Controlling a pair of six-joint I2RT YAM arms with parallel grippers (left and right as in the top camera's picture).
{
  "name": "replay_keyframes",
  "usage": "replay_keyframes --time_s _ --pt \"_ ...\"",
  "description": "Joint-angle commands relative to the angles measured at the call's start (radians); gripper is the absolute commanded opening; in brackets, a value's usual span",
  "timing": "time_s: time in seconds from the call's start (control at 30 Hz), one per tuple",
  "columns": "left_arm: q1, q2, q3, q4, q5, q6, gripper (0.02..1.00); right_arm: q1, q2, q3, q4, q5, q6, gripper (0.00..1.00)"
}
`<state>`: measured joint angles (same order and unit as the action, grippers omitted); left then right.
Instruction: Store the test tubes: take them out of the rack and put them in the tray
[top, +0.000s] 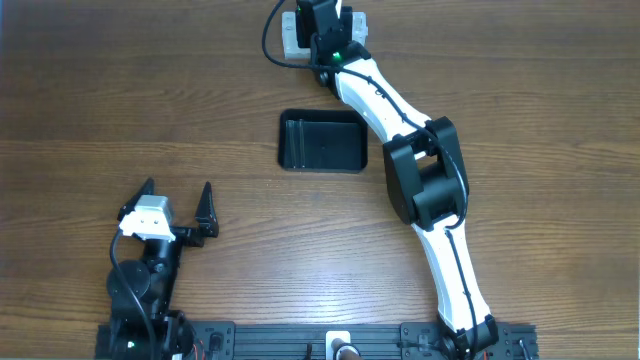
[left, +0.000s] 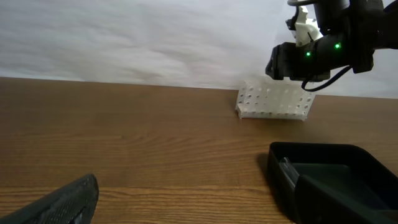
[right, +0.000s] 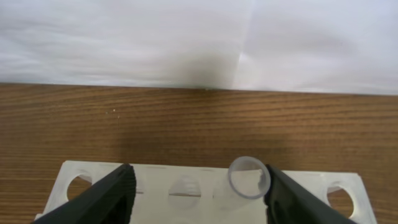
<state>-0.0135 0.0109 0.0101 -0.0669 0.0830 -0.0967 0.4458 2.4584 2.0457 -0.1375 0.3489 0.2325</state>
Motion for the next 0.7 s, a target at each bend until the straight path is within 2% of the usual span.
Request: replay_keyframes --time_s 0.03,0.2,0.6,0.7 --pt "0.005 -0.008 -0.004 -0.002 0.017 0.014 1.000 -0.009 0.011 0.024 -0.005 0.052 -0.006 0.560" --pt "0.005 -0.008 -0.004 -0.002 0.017 0.014 0.998 -0.014 0.011 0.024 -0.012 0.053 -0.013 0.535" --pt "0.005 -0.008 -0.004 -0.002 0.017 0.014 1.000 -0.019 0.013 0.024 -0.013 0.053 -0.013 0.272" --pt "0.005 -0.008 -0.004 -0.002 0.017 0.014 1.000 -0.019 0.012 0.024 -0.013 0.054 -0.014 0.240"
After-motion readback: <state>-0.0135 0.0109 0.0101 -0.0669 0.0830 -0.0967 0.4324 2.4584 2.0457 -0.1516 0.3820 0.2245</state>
